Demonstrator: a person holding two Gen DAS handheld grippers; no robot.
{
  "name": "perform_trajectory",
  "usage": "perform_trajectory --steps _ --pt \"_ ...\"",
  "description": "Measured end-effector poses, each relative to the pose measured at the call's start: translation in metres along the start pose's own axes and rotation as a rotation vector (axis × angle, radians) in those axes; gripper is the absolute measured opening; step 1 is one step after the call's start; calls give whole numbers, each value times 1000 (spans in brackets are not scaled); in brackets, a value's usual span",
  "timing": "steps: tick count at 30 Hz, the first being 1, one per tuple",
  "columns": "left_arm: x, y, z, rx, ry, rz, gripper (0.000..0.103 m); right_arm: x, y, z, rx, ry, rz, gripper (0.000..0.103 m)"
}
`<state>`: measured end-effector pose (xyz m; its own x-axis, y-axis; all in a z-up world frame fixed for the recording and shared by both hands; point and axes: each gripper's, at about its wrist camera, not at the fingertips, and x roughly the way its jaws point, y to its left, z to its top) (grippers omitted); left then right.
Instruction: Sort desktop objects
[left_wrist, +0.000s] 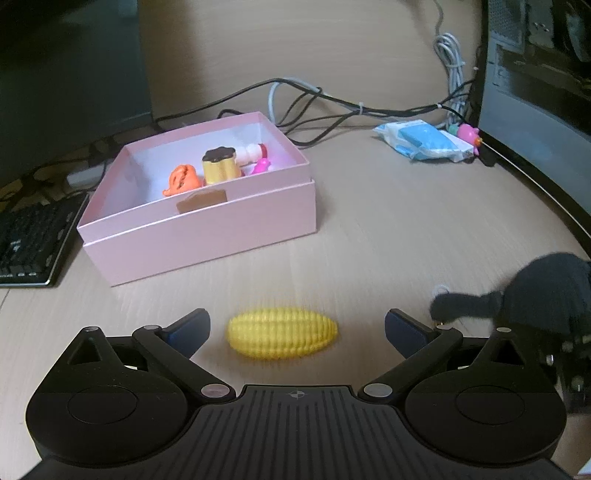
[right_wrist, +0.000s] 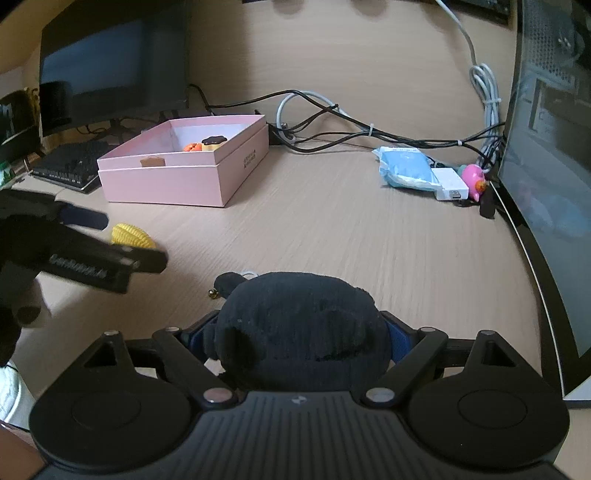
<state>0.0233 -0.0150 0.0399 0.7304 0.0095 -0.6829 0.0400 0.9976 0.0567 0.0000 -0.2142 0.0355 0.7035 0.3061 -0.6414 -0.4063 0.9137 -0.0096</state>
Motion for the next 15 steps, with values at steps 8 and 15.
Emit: perform_trajectory --steps 8,15 --pt "9 11 -1 -51 50 -22 74 6 1 2 4 11 6 92" --pt "7 14 -4 -56 50 -27 72 11 2 0 -2 32 12 93"
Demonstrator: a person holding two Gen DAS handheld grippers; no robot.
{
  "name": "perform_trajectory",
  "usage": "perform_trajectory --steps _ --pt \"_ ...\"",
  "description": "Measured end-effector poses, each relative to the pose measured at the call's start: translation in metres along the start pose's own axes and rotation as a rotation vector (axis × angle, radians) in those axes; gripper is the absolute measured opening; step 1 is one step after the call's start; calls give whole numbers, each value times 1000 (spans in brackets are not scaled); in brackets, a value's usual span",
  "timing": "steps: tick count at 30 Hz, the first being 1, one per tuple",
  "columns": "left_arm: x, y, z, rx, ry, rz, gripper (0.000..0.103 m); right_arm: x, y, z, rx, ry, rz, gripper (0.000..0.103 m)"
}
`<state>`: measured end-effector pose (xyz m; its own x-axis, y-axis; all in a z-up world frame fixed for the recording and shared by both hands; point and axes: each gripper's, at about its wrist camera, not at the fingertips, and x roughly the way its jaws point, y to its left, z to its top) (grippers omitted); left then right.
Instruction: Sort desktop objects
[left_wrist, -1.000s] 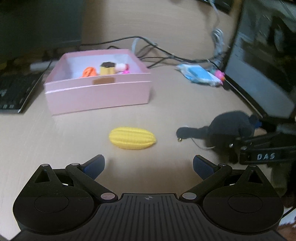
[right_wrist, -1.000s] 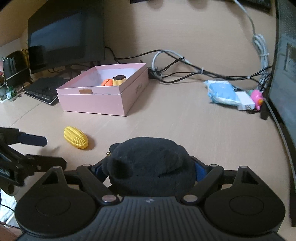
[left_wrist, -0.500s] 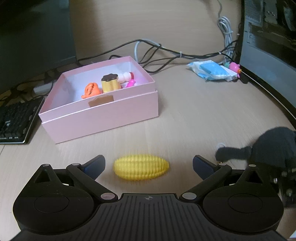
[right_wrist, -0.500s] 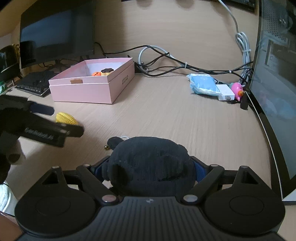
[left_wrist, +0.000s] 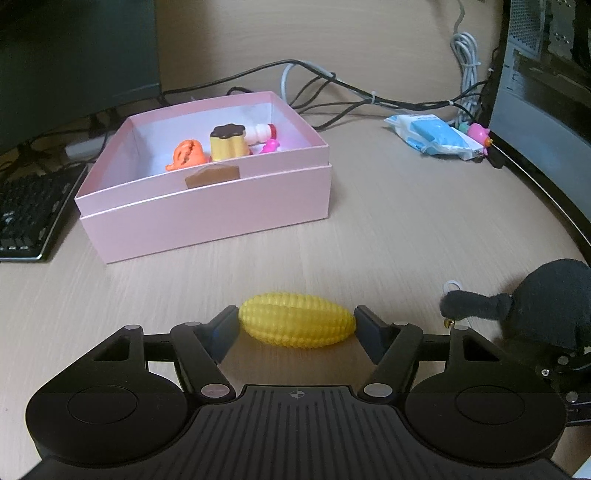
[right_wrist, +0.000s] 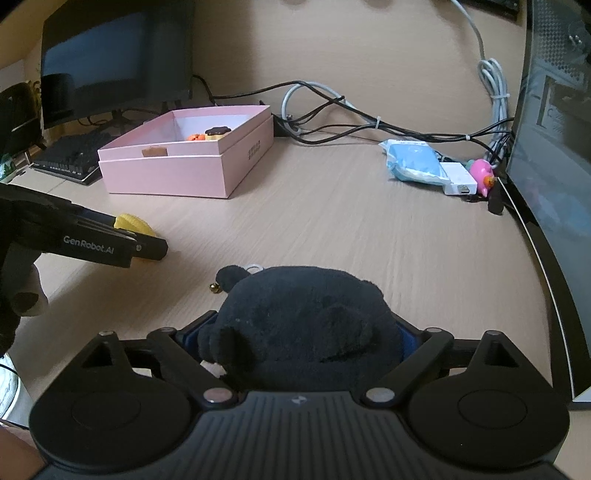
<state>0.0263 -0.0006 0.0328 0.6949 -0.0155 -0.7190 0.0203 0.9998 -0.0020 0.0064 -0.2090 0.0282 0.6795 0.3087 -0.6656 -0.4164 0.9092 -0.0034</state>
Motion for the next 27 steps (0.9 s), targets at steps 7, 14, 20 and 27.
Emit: perform_trajectory --steps 7,14,20,27 --pt "-4 -6 -2 29 -1 11 72 2 0 -1 -5 15 -1 93" --pt "-23 -13 -21 86 22 -14 72 -8 -7 -3 9 2 3 93" --pt "-31 -12 -31 72 28 -22 73 -8 -6 0 -1 -11 12 88" --pt "-30 -13 -31 82 27 -21 80 -8 -1 0 -21 -15 27 88"
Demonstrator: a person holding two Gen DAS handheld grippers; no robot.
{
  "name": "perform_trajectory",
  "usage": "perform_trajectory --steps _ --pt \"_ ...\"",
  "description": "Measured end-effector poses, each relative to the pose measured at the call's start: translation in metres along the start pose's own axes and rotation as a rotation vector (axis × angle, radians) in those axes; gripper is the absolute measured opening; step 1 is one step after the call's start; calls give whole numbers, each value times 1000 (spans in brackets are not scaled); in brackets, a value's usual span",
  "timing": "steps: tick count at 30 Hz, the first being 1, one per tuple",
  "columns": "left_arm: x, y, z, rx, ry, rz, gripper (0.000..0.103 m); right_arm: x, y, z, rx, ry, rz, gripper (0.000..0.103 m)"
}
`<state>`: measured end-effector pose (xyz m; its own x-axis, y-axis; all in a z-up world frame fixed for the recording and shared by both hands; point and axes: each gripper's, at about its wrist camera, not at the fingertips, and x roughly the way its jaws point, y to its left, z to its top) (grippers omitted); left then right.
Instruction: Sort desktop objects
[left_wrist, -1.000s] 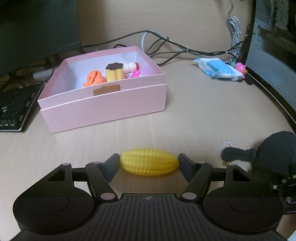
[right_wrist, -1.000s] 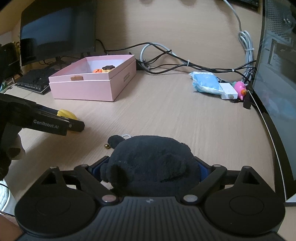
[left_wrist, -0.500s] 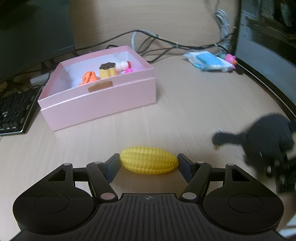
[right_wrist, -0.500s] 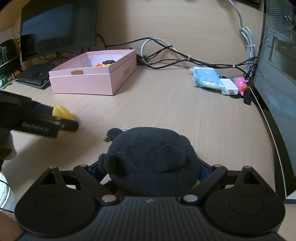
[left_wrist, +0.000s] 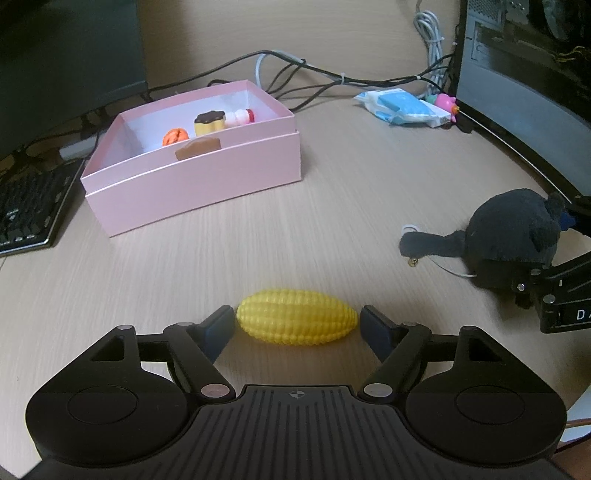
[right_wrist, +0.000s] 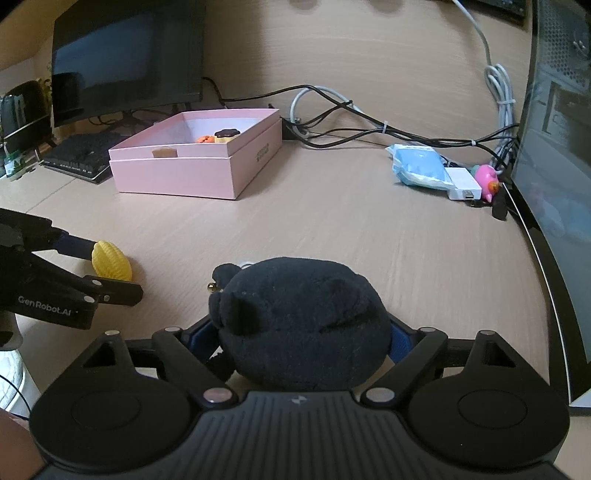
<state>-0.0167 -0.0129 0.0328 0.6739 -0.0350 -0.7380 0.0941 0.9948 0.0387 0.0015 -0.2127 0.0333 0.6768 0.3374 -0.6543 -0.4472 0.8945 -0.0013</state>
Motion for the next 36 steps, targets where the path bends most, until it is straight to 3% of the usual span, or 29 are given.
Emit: perform_trajectory --steps 6,17,25,36 --pt "0 -6 2 20 -10 2 72 -2 -2 -3 5 5 2 88" --pt "-17 -3 5 8 -22 -5 72 -15 -2 7 -34 -2 -6 87" --pt "-31 4 6 -27 -54 -5 72 -27 10 28 -98 -5 77 86" --pt "-22 32 -3 -66 -14 -2 72 -18 36 50 -170 1 147 86"
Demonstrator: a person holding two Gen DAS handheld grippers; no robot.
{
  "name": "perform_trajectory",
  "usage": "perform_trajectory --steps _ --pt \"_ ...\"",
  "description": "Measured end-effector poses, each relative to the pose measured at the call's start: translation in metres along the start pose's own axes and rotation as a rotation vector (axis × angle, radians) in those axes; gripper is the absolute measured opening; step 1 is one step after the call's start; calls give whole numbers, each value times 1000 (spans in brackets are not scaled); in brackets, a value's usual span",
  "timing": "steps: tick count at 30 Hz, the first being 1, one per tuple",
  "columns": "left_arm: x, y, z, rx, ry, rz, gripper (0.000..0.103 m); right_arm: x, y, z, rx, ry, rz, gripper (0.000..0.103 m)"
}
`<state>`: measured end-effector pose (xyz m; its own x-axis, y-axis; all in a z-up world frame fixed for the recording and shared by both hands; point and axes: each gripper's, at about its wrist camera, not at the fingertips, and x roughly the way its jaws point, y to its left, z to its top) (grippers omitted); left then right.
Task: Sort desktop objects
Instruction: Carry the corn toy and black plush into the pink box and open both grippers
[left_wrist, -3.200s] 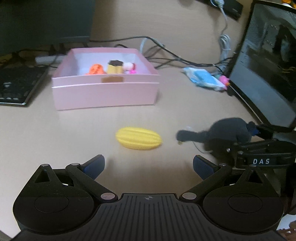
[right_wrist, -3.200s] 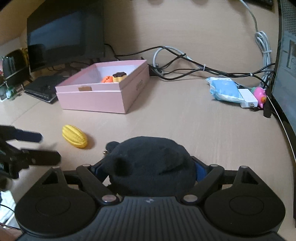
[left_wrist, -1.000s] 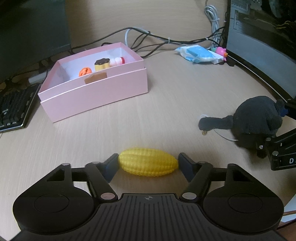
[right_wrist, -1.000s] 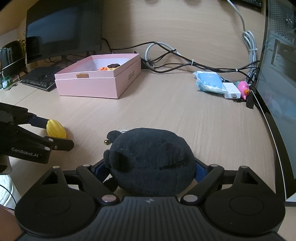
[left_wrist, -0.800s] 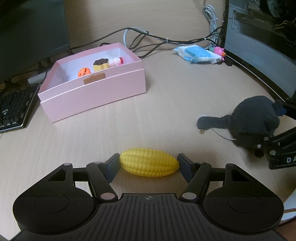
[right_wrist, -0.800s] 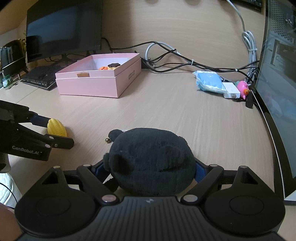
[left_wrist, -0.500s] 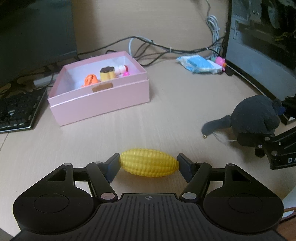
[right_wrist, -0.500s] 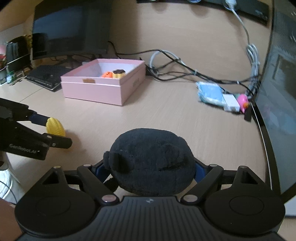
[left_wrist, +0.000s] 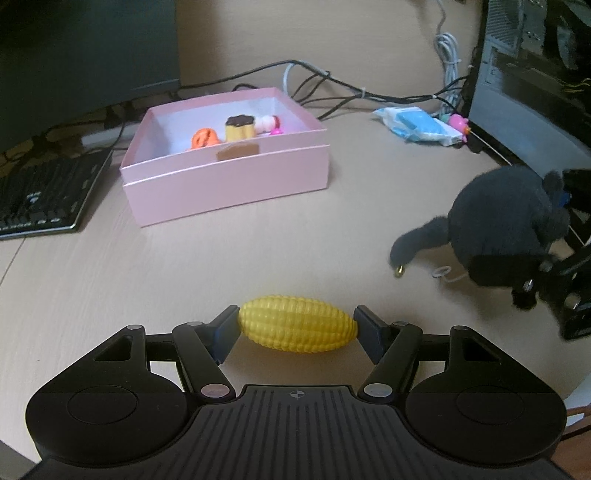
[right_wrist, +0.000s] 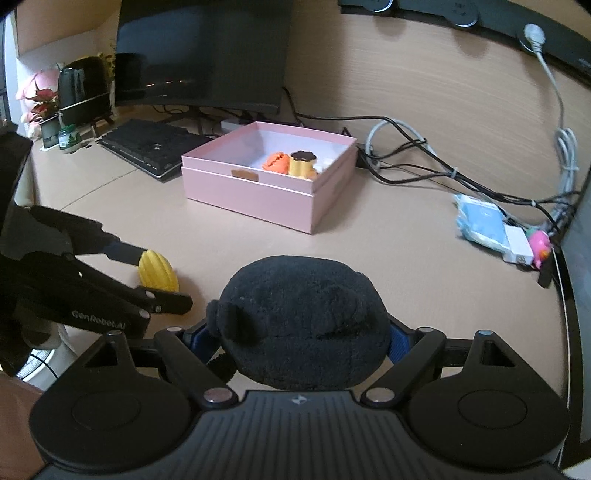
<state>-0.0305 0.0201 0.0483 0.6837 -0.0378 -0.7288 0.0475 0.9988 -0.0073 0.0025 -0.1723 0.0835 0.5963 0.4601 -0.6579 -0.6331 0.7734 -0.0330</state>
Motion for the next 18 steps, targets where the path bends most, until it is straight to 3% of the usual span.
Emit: perform_trajectory --steps 5,13,14,16,18 --pt "-4 20 18 -12 -52 33 72 -9 -4 34 -10 -81 -6 86" --pt "-11 47 111 39 -305 104 73 -24 -30 148 51 -341 -5 86" --pt "-6 49 121 54 -324 118 74 -20 -33 163 73 -359 14 86" --pt "8 58 136 63 -328 141 92 -6 -34 187 112 -374 47 86" --pt "14 71 141 14 -321 154 96 15 -33 207 160 -371 77 86"
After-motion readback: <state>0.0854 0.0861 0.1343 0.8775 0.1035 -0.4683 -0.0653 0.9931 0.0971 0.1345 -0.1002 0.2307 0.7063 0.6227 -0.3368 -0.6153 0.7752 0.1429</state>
